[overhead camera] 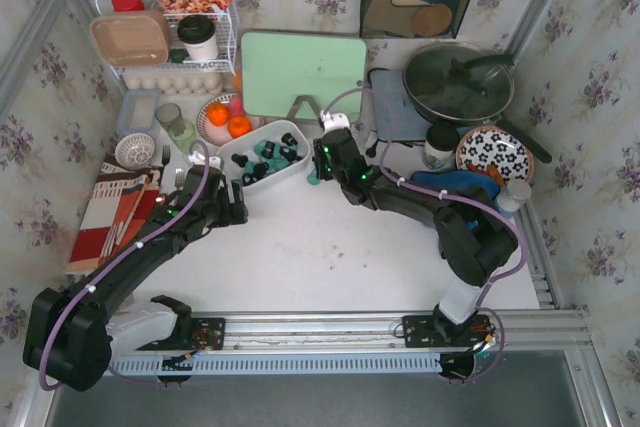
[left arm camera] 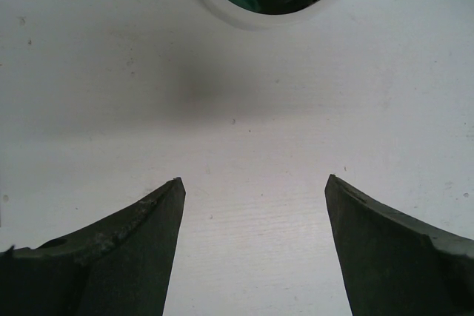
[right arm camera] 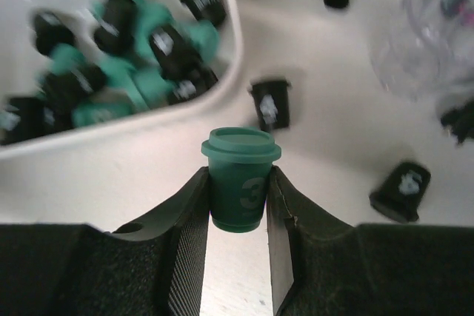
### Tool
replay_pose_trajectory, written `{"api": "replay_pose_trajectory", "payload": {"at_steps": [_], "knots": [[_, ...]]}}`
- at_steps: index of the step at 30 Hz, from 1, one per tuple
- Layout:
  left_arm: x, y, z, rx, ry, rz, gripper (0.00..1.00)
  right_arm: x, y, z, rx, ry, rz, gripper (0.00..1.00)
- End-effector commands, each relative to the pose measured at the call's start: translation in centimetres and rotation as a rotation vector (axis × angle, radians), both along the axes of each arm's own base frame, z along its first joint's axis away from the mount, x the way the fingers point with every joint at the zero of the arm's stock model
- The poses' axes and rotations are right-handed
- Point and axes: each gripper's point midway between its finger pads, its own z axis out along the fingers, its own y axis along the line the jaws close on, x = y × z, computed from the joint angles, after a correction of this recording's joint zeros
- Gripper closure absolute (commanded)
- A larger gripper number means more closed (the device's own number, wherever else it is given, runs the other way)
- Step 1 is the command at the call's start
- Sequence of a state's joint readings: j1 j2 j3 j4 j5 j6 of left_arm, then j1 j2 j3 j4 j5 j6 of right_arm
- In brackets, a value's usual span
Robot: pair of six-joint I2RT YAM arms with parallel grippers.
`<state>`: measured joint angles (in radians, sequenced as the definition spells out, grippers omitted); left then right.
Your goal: Mix the coffee capsules in the storage basket
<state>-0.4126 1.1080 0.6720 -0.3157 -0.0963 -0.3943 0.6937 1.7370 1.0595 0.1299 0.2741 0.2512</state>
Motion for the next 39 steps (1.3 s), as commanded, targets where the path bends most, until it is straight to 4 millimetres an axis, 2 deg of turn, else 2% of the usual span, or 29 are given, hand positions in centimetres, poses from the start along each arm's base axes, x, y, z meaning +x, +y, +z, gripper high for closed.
{"api": "replay_pose_trajectory", "payload": {"at_steps": [1,3,7,10,14,17,20,24,28,31,35,39], "knots": [[0.3,-0.4,0.3,-0.02,-0.014,-0.008,0.21,1.6,2.8,4.3,0.066,-0.09,0.092,0.88],[0.3,-0.4,0.3,-0.019,-0.012,-0.008,0.21,2.9,4.6,5.9,0.091,-0.118,0.131,0.87],[0.2,-0.2,0.3,-0.013,-0.013,-0.004,0.21,5.1,7.4,5.3,0.098,-0.122,0.175,0.87],[0.2,-0.2,0.4,-0.011,-0.017,-0.001,0.21,6.9,8.8,3.9,0.084,-0.115,0.176,0.86],[0.2,-0.1,0.4,-0.01,-0.015,-0.001,0.21,8.5,9.7,1.4,0.045,-0.077,0.157,0.72],[0.2,-0.2,0.3,-0.011,-0.014,-0.002,0.21,8.7,9.9,0.1,0.033,-0.046,0.154,0.52],[0.2,-0.2,0.4,-0.013,-0.015,-0.002,0.21,8.2,9.5,0.4,0.036,-0.036,0.149,0.41],[0.2,-0.3,0.3,-0.02,-0.013,-0.004,0.21,7.0,7.7,2.5,0.049,-0.06,0.107,0.29],[0.2,-0.4,0.2,-0.021,-0.009,-0.007,0.21,5.0,5.4,3.9,0.052,-0.086,0.079,0.25],[0.2,-0.5,0.2,-0.021,-0.009,-0.007,0.21,3.4,3.4,3.6,0.025,-0.082,0.059,0.25],[0.3,-0.5,0.1,-0.023,-0.007,-0.008,0.21,1.9,1.3,1.9,0.008,-0.044,-0.001,0.28],[0.3,-0.6,-0.1,-0.025,-0.001,-0.011,0.21,1.4,0.9,0.1,0.036,-0.019,-0.031,0.31]]}}
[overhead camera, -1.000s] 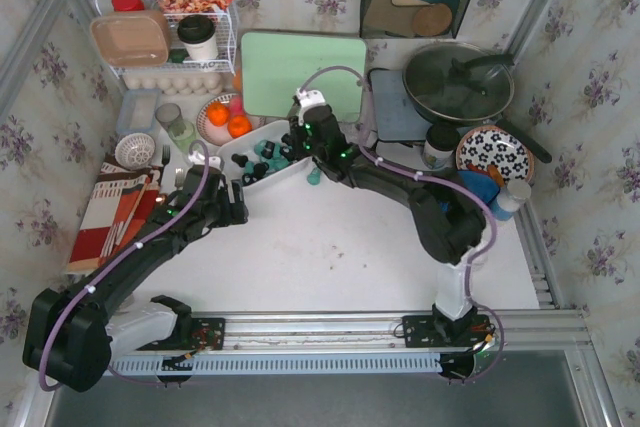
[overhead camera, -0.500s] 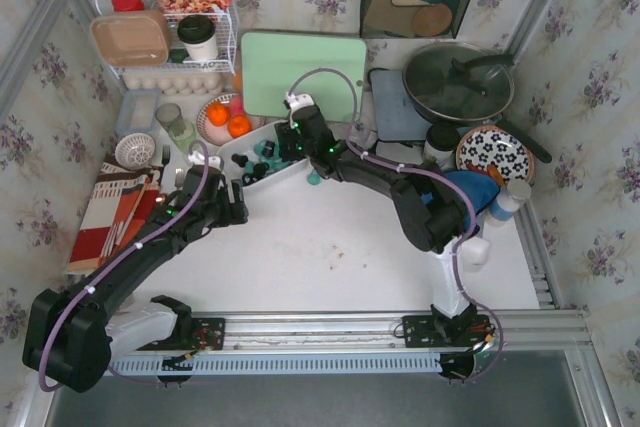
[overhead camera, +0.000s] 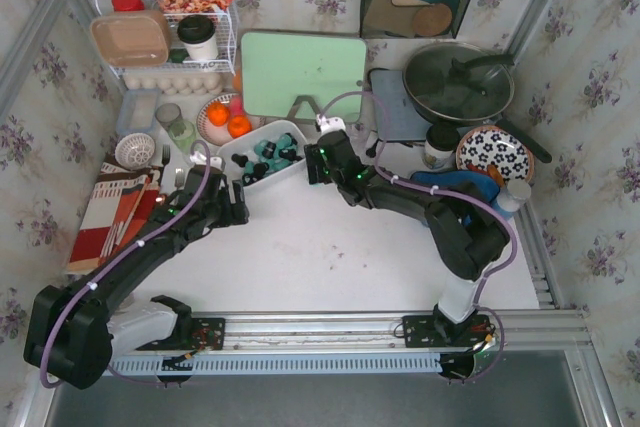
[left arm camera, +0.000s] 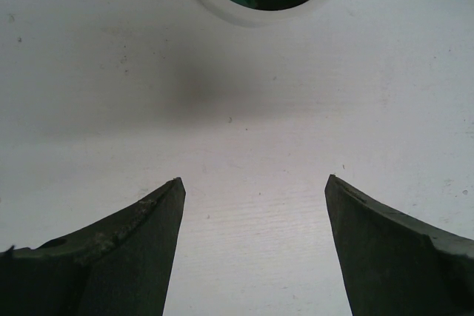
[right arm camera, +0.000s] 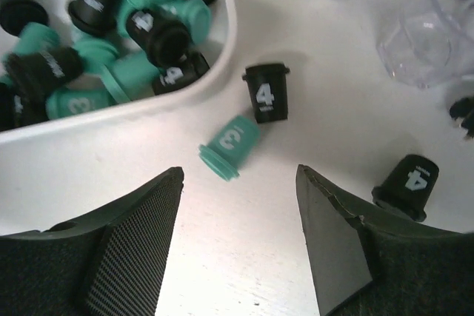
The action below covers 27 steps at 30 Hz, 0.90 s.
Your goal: Mix the coffee capsules in the storage basket
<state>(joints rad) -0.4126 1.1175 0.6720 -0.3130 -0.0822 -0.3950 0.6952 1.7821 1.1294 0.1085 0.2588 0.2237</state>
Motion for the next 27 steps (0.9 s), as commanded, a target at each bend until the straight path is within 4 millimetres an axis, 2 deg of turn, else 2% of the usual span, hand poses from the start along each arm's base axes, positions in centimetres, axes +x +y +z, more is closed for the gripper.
{"api": "replay_pose_trajectory", "payload": {"at_steps": [1,10,20,23,27], "knots": [[0.4,-0.4,0.2,-0.019,-0.011,-0.001,0.21,0.5,-0.1,-0.7,0.058,-0.005,-0.064,0.31],[0.3,-0.1,0.5,-0.015,-0.022,0.005,0.21,1.7,1.5,-3.6,0.116,0.057,-0.093,0.35],[0.1,-0.3,0.8,-0.029,-0.027,-0.005,0.21,2.3,1.3,-7.2,0.093,0.134,-0.134,0.36],[0.0,-0.3,0.9,-0.028,-0.029,-0.005,0.21,2.1,1.0,-8.1,0.083,0.151,-0.134,0.41],[0.1,-0.2,0.9,-0.026,-0.03,-0.002,0.21,1.7,0.9,-8.3,0.082,0.158,-0.125,0.5]]}}
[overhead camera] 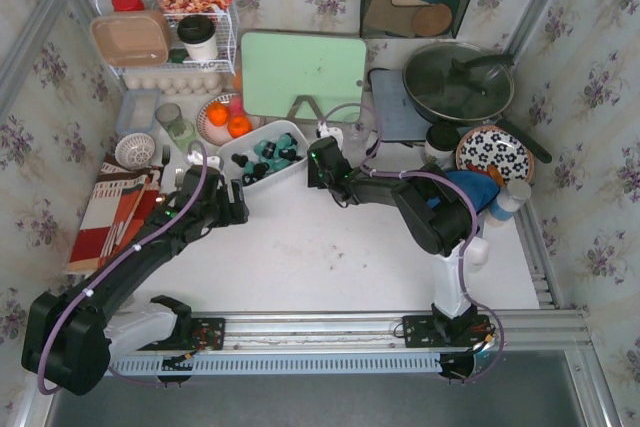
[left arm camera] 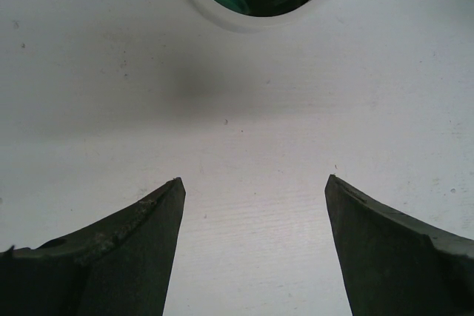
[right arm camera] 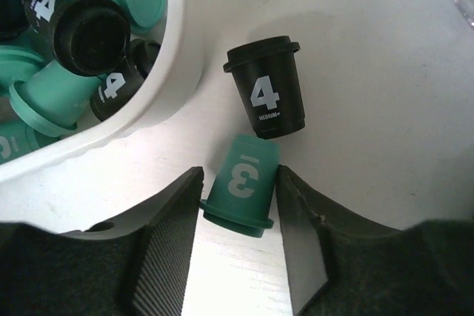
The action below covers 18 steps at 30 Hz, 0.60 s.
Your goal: Mix the coffee capsules in the storage basket
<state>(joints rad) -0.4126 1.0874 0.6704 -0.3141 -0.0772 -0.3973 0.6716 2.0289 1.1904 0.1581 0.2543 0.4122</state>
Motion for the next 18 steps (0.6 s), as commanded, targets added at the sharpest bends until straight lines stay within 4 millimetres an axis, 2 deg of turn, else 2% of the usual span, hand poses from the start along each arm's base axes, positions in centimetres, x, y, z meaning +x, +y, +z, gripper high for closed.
{"api": "replay_pose_trajectory", "payload": {"at_steps": [1,5,9,15,16,17,18], "knots": [[0.1,-0.2,0.1,-0.011,-0.007,0.0,0.21,-0.1,0.0,0.3,0.018,-0.007,0.001,0.53],[0.2,-0.2,0.1,-0.011,-0.014,0.0,0.21,-1.0,-0.2,1.1,0.024,-0.021,0.047,0.65],[0.2,-0.9,0.6,-0.043,-0.058,-0.046,0.21,-2.5,0.0,2.9,0.038,-0.056,0.145,0.73],[0.1,-4.8,3.0,-0.211,-0.228,-0.257,0.18,-6.2,-0.1,6.4,0.084,-0.133,0.333,0.75],[0.0,-5.7,3.6,-0.246,-0.278,-0.318,0.04,-7.1,0.1,6.9,0.103,-0.143,0.371,0.75],[-0.1,-6.6,4.2,-0.268,-0.335,-0.37,0.0,-7.9,0.2,7.5,0.126,-0.153,0.4,0.75],[-0.3,-7.2,4.3,-0.268,-0.39,-0.413,0.01,-8.5,0.3,8.2,0.16,-0.171,0.419,0.75]]}}
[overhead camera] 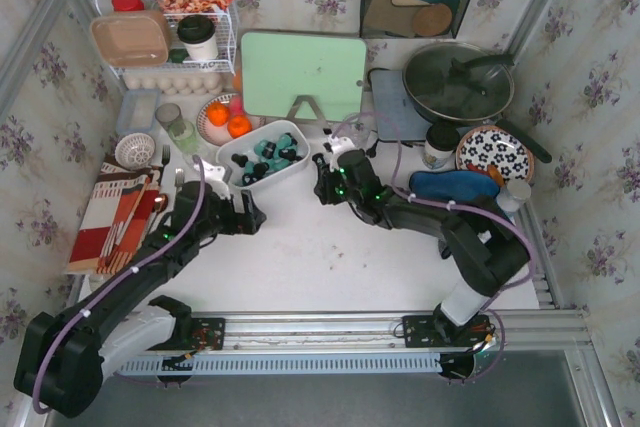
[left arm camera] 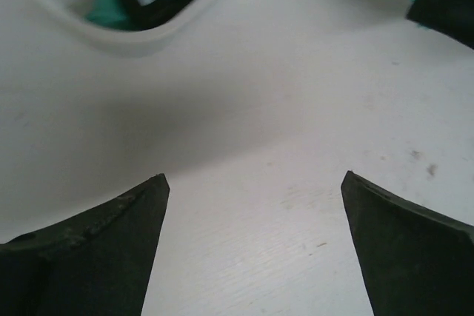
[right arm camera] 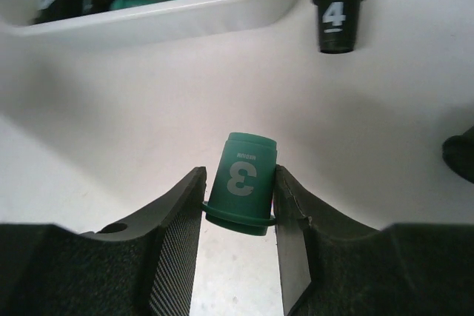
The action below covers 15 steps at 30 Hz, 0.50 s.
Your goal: Mix the coffee capsules in the storage basket
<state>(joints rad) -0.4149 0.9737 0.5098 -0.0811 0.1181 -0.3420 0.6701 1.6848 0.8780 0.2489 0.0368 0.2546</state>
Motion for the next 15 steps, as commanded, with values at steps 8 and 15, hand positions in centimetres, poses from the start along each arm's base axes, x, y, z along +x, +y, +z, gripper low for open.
{"api": "replay_pose_trajectory", "payload": {"at_steps": [8,15], "knots": [[-1.5,-9.8,8.2,0.052,-0.823,-0.528,0.01,-6.8,2.6,7.9,0.36,-0.159,0.308,0.74],[-0.7,-13.3,7.2,0.254,-1.023,-0.698,0.01,-8.4,2.9,8.9,0.447,-0.14,0.348,0.74]]}}
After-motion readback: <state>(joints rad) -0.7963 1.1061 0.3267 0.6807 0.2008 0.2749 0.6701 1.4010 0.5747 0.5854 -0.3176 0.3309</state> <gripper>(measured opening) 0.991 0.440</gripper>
